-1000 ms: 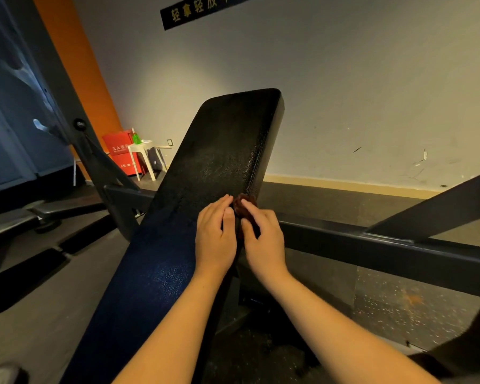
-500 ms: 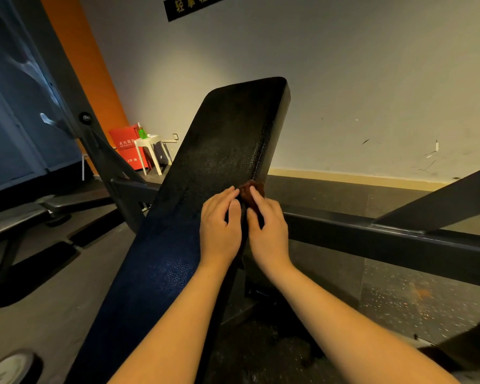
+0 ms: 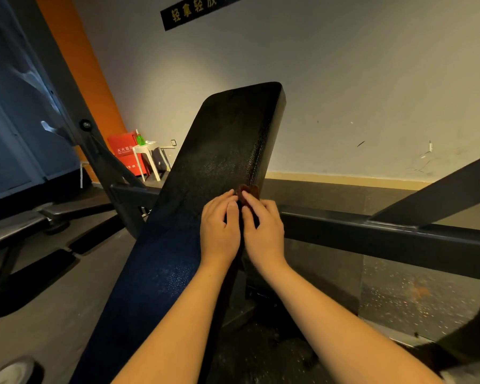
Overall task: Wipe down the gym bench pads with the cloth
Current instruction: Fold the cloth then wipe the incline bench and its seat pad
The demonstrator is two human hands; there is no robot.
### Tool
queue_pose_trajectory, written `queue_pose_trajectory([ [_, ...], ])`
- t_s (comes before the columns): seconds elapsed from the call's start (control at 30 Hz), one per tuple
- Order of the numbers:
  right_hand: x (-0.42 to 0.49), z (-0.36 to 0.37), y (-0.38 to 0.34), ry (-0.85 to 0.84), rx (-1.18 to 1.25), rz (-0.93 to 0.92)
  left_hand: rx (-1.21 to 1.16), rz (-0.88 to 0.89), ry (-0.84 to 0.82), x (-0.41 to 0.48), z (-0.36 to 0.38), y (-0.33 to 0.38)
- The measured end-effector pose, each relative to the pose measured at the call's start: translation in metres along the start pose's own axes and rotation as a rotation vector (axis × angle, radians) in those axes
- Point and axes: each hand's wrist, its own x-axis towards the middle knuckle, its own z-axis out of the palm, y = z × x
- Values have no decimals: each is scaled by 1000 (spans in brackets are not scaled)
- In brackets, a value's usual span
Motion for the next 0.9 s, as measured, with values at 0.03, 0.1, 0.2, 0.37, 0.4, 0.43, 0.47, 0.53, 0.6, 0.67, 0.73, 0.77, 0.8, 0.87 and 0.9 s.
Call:
queue_pose_trajectory([
  [0.03,-9,-2,1,-26,4,4,-22,-23,0,-3,-2,1],
  [0.1,-11,-10,0,-80,-28,-6,10,-11,-32,-14,-9,-2],
  [0.2,18,-18,-6,-66,-69,22,176,83,-90,-37,-21,-16],
  [0.37,7,7,-12,40,29,63,191,71,-61,-48,-27,-23],
  [0.4,-5,10,-10,42,49,66,180,67,-51,-49,-27,-23],
  [0.43,-16,10,-7,38,63,73,165,59,-43,-49,-28,-22],
  [0.47,-27,10,-6,31,74,82,155,51,-44,-50,-28,-22],
  [0.53,-46,10,-5,12,81,93,144,48,-55,-51,-29,-22],
  [0.6,-59,8,-4,-25,60,88,124,41,-61,-51,-30,-21],
  [0.67,-58,0,-5,-79,2,62,105,42,-58,-51,-32,-21],
  [0.73,-41,-9,-5,-108,-79,34,104,58,-64,-51,-33,-22],
  [0.77,-30,-12,-7,-95,-95,38,110,71,-70,-51,-33,-23],
  [0.8,-20,-12,-9,-75,-88,58,120,86,-73,-52,-34,-25],
  [0.87,-8,-3,-13,-26,-51,93,156,122,-62,-53,-36,-30],
  [0.9,-10,3,-14,0,-34,98,178,132,-50,-54,-37,-33],
])
